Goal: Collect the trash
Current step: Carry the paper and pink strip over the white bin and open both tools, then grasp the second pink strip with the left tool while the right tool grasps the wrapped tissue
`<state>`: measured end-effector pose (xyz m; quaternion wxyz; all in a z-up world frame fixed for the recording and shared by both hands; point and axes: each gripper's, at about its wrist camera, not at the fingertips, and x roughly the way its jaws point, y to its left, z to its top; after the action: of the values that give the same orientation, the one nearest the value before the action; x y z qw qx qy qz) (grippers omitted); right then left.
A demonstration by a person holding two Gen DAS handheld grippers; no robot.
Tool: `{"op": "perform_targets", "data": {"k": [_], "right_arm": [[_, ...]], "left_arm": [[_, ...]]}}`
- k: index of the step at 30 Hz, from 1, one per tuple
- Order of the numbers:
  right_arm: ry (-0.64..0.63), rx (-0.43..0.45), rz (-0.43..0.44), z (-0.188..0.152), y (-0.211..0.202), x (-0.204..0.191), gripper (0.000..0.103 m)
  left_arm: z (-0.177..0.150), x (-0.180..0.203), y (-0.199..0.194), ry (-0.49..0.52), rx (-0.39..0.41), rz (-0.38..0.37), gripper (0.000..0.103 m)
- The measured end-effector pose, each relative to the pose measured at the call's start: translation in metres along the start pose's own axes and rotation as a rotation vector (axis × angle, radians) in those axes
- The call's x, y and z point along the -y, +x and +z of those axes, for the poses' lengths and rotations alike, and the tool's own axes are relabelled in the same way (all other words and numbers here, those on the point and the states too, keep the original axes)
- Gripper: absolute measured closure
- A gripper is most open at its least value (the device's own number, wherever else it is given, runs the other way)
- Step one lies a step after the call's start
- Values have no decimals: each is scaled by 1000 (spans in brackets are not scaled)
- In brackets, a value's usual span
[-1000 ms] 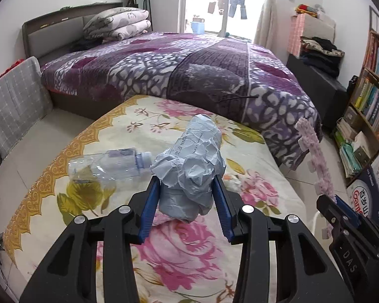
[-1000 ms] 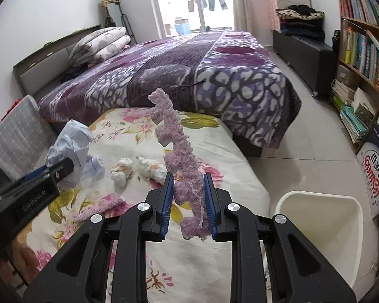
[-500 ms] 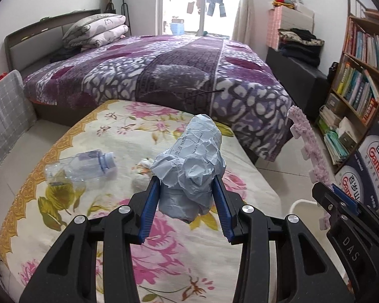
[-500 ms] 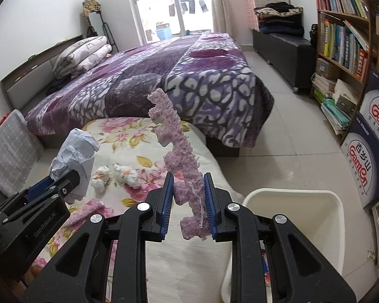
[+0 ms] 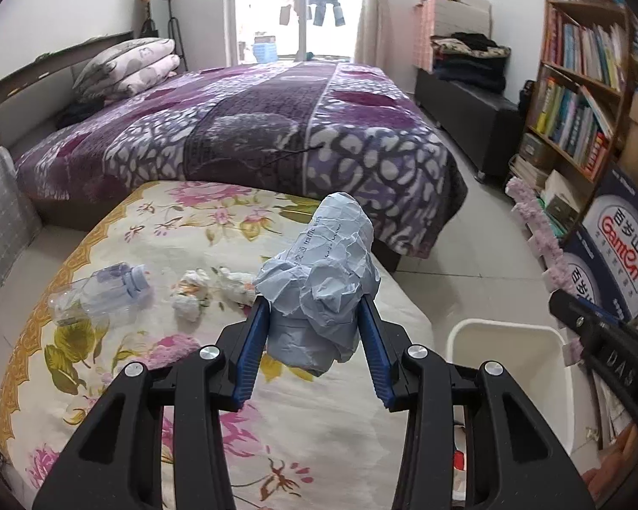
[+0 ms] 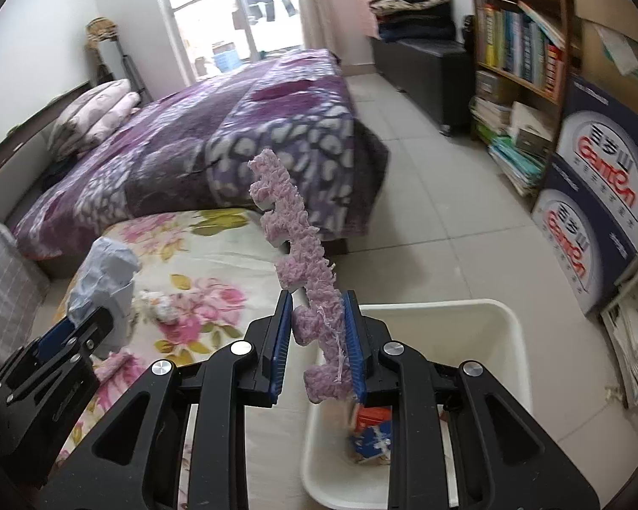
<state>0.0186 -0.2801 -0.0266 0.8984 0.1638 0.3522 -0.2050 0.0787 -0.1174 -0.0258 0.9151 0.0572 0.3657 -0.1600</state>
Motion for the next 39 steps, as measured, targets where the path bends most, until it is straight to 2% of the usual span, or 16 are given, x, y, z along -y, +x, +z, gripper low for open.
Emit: {"op": "perform_targets", "data": {"k": [9,11,12,13,25,34,36,37,39], "right_arm": [[119,-31,-80,0,-5,51,77],[147,-34,-93,0,-6,63,67],[158,-34,-100,0,-7,68,54],[171,-27,-111,-1,-9,75,48],[270,17,-146,3,-24,121,40],[393,36,-168,3,-30,148,33],[412,33,-165,2,-29,150,29],[419,30,-163,1,-28,150,29],[423,27,-160,1,-26,148,26]], "left_arm": [[-5,31,1,39,-12,-69,60],[-7,41,3,54,-20,-92,60],[-8,44,3,60,-22,-98,60],[-9,48,4,67,-25,-105,60],[-28,104,6,183,-48,-186,60],[-40,128,8,239,-112,-334,60],[-42,130,9,246,-135,-367,52],[-43,130,10,248,-142,-372,44],[-43,127,10,251,-143,-363,37]]}}
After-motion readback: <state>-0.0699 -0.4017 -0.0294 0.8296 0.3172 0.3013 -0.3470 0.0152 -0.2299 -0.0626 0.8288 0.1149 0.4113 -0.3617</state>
